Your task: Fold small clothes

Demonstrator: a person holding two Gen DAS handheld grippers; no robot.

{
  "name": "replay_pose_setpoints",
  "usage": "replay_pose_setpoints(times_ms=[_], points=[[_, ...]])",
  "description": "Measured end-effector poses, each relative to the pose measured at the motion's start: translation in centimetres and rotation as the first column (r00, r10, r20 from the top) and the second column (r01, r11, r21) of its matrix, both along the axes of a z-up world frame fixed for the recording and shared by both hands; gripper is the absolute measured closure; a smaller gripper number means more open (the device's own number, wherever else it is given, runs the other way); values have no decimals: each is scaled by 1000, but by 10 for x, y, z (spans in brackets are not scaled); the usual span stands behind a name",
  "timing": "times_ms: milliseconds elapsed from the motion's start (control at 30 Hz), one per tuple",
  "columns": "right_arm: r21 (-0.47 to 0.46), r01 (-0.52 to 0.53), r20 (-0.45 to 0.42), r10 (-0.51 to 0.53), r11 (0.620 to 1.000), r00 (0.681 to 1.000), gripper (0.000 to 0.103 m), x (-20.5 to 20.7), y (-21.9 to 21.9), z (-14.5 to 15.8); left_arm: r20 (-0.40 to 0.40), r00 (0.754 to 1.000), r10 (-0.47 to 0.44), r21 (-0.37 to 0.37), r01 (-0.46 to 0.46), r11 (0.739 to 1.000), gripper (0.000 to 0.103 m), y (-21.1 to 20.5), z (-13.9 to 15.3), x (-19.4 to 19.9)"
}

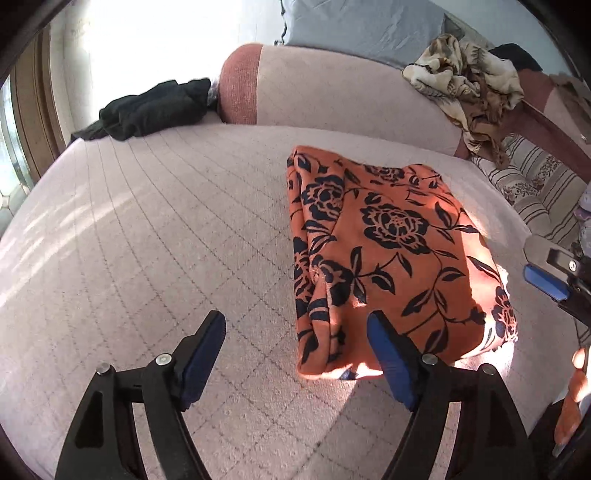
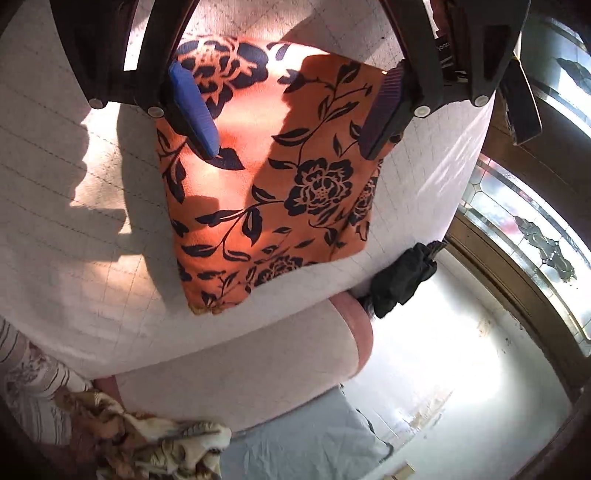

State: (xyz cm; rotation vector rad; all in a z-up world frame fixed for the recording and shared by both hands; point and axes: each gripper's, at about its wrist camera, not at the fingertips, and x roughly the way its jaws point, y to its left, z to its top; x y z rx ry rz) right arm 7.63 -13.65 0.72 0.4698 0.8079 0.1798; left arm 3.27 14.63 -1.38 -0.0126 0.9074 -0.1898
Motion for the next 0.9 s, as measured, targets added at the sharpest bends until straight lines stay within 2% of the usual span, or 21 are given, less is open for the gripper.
replay_pose_setpoints(times_ms=[33,100,233,333,500,633,900], points=[[-34,18,30,-17,999,999,13,-19,3,5,23,1000,-3,15,2,1000,20,0,7,-10],[-95,34,51,-30,995,998,13,-56,8,6,61,998,13,44,-16,999,17,0,18,-30],[-208,61,-10,-64,976,998,13,-103,18,-12,123,990,71,51,-78,996,14,5,36,-64],[-256,38,-31,-48,966,998,13,-112,24,-11,124,987,97,46,-104,994,10,7,42,-79],[-306,86,1,-90,948,996,13,-129,30,-1,127,987,101,110,-116,987,10,6,48,-98],[-338,87,-9,-96,937,995,13,-136,35,3,123,987,106,108,-119,987,10,6,52,-108],[-377,113,63,-97,919,993,13,-146,34,15,94,986,139,116,-149,982,10,-2,51,-108]])
